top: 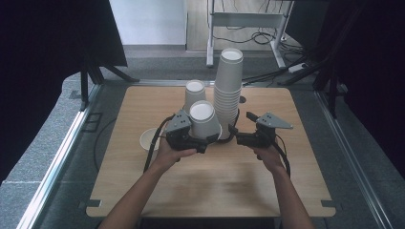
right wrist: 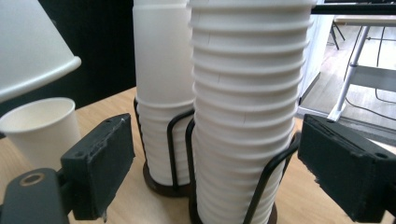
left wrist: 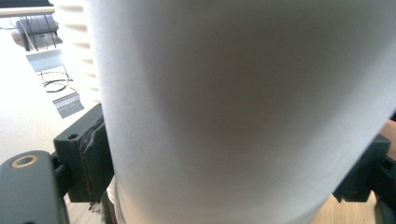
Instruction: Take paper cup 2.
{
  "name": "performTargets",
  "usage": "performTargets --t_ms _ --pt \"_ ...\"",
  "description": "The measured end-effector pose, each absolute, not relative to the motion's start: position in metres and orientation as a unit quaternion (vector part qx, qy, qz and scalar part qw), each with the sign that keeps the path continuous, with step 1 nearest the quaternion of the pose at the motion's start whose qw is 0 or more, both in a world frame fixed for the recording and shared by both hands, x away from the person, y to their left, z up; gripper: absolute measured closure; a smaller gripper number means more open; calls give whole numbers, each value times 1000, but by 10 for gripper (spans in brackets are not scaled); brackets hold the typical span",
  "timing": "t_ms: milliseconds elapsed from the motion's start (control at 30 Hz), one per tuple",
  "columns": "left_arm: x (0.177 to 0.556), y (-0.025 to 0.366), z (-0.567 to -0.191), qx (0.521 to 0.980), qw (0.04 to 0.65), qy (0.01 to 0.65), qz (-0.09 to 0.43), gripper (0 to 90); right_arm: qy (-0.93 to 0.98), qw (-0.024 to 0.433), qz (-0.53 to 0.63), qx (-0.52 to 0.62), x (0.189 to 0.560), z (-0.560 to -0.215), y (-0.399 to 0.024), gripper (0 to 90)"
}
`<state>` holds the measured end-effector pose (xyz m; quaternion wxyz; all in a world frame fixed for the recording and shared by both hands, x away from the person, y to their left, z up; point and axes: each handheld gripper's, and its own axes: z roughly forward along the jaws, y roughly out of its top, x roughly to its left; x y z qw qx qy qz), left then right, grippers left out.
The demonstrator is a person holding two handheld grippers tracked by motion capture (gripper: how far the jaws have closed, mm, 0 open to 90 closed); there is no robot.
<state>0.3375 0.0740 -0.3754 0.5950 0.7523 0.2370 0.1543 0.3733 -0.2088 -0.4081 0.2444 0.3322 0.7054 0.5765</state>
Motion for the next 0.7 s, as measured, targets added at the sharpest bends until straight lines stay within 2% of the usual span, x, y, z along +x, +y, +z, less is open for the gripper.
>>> performTargets --t_ms 700 --pt "311 81 -424 765 571 259 145 120 707 216 585 335 345 -446 -214 150"
